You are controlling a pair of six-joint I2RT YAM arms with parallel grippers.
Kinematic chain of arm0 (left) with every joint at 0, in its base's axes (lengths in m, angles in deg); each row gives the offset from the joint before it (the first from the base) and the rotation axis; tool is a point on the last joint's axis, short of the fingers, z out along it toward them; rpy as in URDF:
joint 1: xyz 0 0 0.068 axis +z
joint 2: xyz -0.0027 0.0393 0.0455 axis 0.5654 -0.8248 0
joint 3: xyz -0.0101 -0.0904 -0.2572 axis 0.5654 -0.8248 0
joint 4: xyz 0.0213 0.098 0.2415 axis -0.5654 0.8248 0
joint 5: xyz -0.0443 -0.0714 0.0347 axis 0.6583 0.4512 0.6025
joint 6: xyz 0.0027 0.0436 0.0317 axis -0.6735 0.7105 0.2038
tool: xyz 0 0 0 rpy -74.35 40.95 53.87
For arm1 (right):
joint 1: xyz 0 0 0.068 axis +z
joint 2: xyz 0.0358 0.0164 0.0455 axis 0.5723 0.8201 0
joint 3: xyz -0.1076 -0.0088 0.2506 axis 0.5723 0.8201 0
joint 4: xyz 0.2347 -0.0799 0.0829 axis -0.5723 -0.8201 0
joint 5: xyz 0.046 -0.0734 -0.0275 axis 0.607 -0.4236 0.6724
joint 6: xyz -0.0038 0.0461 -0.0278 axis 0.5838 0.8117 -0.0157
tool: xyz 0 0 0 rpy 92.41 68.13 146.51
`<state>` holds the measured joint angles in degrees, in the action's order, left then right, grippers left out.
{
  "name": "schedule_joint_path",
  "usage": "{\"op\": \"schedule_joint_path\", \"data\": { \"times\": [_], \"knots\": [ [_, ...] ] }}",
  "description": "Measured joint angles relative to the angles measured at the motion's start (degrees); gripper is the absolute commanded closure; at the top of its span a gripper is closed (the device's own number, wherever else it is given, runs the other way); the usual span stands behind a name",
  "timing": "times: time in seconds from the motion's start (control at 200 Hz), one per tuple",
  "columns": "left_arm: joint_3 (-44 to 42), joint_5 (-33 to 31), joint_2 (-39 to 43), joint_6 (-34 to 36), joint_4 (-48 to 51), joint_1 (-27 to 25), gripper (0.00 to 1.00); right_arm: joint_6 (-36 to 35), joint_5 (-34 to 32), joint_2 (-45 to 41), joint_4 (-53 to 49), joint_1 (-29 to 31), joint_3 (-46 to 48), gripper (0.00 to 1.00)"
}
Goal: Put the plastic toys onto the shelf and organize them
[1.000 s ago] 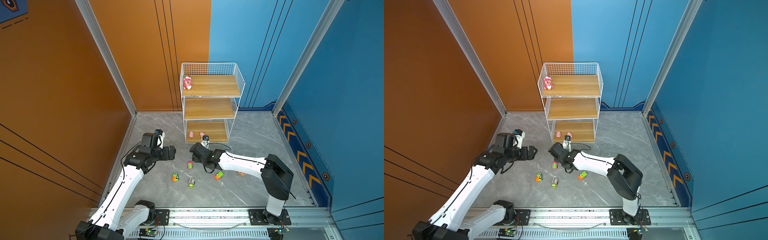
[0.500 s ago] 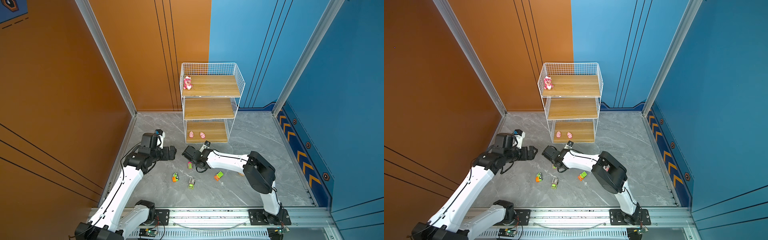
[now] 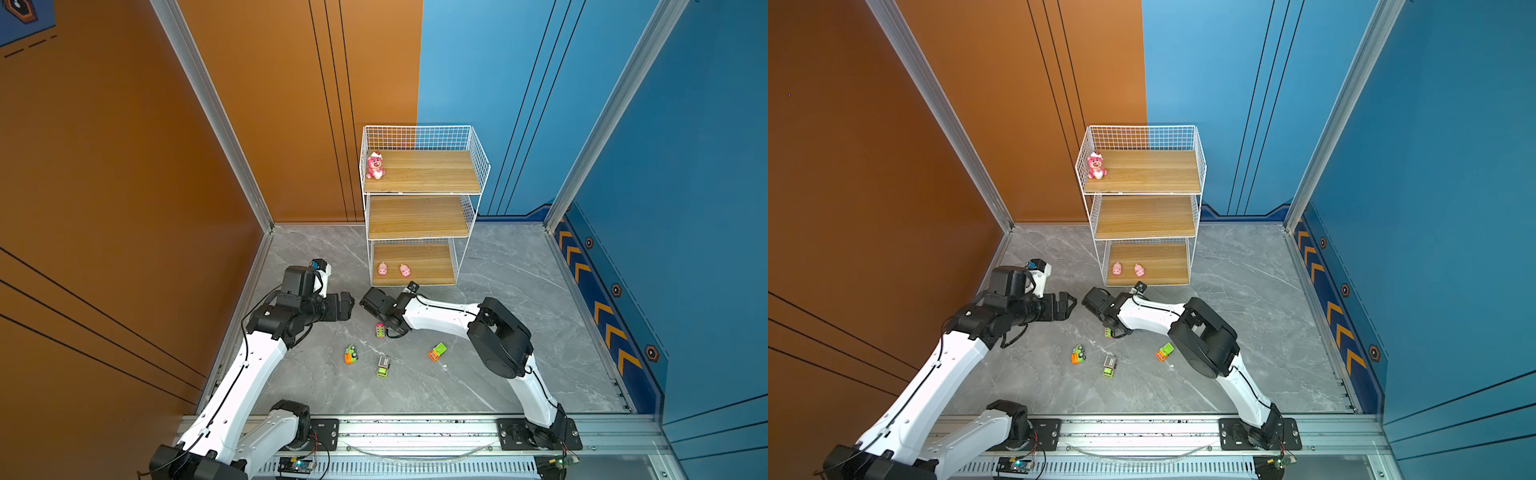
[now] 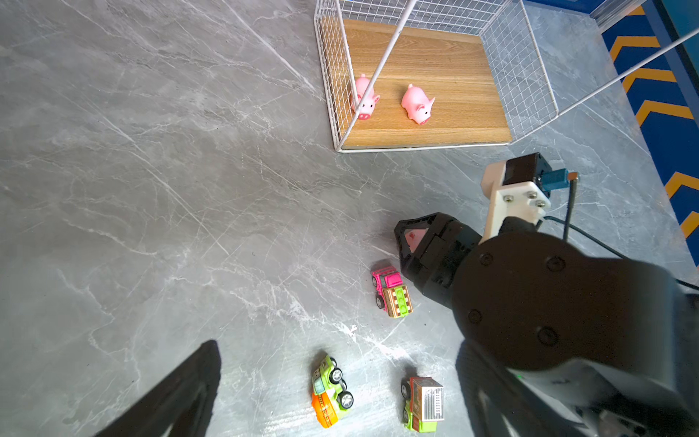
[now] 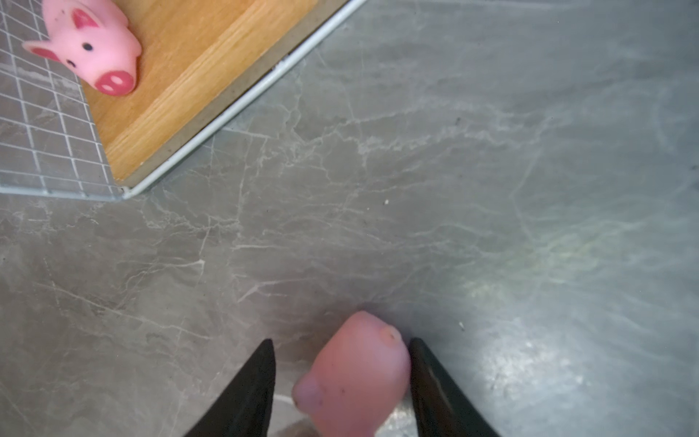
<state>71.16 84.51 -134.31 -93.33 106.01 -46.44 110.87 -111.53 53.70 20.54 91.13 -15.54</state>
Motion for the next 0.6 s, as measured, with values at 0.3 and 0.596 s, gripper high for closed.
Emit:
{"op": "schedule_joint_path", "data": {
  "times": [0.3,0.596],
  "knots": [
    [0.0,0.0,0.0,0.0,0.0,0.0,0.02,-11.2,0.5,-2.2,0.9,-1.2,4.2,0.63],
    [0.0,0.0,0.0,0.0,0.0,0.0,0.02,-37.6,2.5,-9.8,3.0,-4.8,14.3,0.56]
  ]
}}
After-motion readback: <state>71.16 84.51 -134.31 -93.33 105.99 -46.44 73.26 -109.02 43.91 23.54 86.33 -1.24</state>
